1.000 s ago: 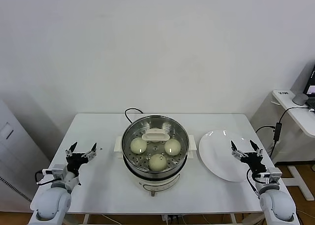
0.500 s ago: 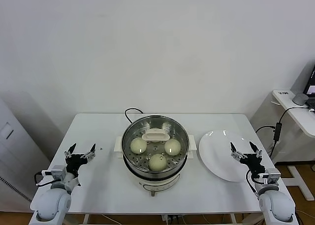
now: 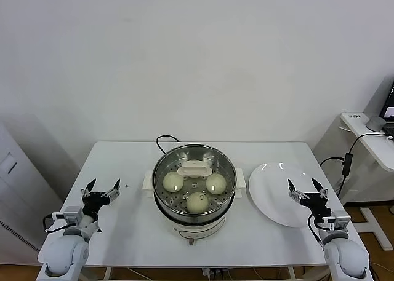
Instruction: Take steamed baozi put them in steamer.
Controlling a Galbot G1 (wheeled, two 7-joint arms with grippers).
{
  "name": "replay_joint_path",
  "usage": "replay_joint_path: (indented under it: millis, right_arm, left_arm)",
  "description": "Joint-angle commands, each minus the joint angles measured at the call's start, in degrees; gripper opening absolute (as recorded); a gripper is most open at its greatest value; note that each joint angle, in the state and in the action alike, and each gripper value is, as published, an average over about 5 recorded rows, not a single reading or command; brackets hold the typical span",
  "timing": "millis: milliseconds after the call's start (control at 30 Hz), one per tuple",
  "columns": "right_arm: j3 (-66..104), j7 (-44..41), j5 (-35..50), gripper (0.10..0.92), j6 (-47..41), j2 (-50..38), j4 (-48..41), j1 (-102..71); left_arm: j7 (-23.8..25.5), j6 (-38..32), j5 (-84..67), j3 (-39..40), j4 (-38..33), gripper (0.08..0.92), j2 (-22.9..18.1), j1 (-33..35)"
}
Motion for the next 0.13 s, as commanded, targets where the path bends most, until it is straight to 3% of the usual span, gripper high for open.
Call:
replay_joint_path:
  millis: [33, 133]
  right_arm:
    - [0.3, -0.3, -0.4, 0.823, -0.1, 0.0, -0.1, -0.2]
    - [0.4, -0.4, -0.4, 0.823, -0.1, 0.0, 0.0, -0.2]
  left_arm:
    - [0.0, 0.2, -0.2, 0.1, -0.4, 0.823, -0.1, -0.1]
    - [0.0, 0.4, -0.2, 0.1, -0.7, 0.823, -0.1, -0.1]
